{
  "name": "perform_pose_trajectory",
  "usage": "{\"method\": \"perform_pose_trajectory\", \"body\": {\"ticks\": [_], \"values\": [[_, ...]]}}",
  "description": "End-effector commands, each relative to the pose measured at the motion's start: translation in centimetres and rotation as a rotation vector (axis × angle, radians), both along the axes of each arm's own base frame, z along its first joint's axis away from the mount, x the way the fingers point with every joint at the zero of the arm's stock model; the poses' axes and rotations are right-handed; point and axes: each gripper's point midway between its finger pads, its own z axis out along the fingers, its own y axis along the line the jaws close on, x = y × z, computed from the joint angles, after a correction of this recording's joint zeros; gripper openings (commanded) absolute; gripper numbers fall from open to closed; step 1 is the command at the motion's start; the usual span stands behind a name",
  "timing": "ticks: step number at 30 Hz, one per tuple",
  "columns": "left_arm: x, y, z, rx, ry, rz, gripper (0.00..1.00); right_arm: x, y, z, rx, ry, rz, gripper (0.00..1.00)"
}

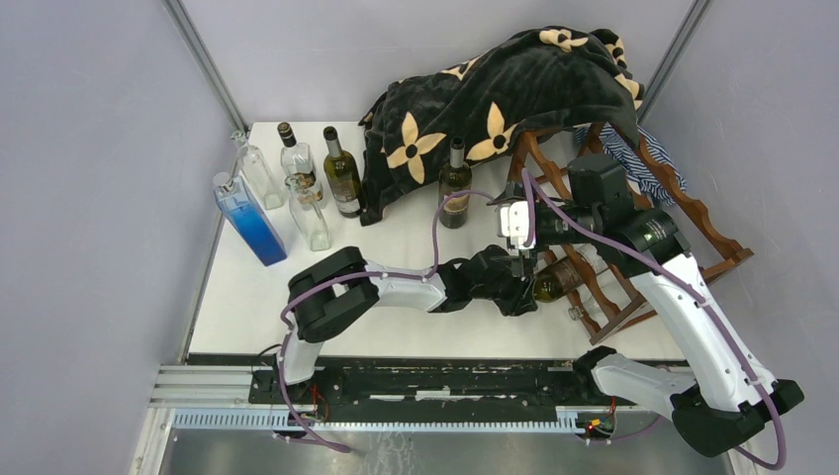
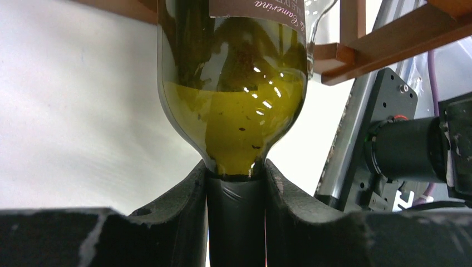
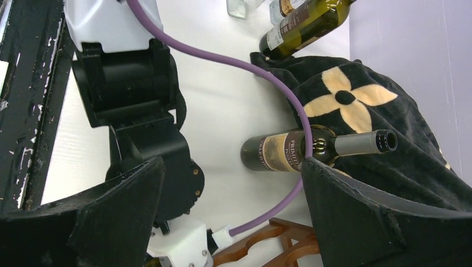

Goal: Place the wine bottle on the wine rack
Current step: Place the wine bottle in the wine rack.

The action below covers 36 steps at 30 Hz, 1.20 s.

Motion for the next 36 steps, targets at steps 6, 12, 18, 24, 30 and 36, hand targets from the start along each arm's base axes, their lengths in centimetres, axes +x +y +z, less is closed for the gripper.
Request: {"method": "perform_pose_trajectory", "body": {"ticks": [6,12,18,24,30,36], "values": [[3.5,-5.0,6.6,-0.21,-0.144,-0.015,0.02,-0.2,0.2,1.2,0.049,-0.039,0.015,0.98],[4.5,-6.1,6.7,-0.222,-0.148,-0.011,0.02,-0.4,0.2,1.3,0.056,-0.041,0.021,0.98],[5.6,-6.9,6.6,-0.226,-0.16,0.01,0.02,-0.6,0.2,1.5,0.064,-0.043,0.028,0.98],[6.2,-7.6,6.7,-0.236,-0.168,0.024,0.02,-0.7,0.2,1.5,0.069,-0.04,0.031,0.98],[6.5,-8.2,6.8,-0.247,-0.159,0.027,0.02,-0.7,0.2,1.4,0.075,-0.035,0.034,0.98],[6.5,-8.9,7.0,-0.256,-0.155,0.006,0.02,-0.4,0.2,1.1,0.079,-0.025,0.029,0.98]]}}
